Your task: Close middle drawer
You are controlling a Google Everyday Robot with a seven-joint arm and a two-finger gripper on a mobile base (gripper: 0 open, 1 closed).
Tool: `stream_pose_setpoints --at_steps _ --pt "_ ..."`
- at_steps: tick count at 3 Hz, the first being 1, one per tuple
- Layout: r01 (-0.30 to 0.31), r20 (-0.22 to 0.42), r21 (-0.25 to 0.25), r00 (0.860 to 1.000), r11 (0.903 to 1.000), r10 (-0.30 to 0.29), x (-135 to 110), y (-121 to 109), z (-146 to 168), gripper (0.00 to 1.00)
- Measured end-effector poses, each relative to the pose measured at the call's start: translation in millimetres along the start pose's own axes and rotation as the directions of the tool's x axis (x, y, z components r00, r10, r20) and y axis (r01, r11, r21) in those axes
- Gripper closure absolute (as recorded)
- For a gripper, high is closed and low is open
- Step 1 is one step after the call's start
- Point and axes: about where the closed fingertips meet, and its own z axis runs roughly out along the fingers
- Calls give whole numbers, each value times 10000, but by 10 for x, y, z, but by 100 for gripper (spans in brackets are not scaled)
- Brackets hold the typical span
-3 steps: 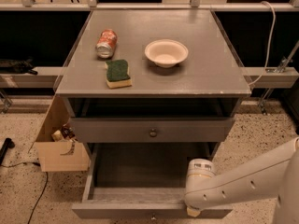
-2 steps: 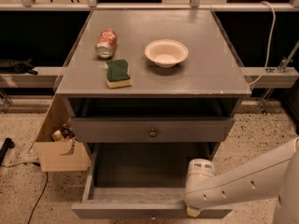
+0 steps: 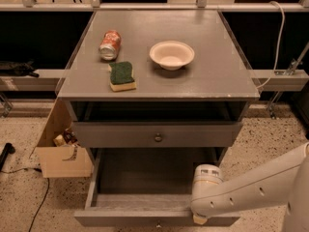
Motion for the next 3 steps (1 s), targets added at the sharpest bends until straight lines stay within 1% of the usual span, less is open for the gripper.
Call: stream_pose_setpoints --at_steps 1,2,3 --pt "0 0 0 10000 10000 0 0 0 0 99" --pt "0 0 0 10000 10000 0 0 0 0 100" --pt "0 0 -1 10000 10000 0 0 0 0 74"
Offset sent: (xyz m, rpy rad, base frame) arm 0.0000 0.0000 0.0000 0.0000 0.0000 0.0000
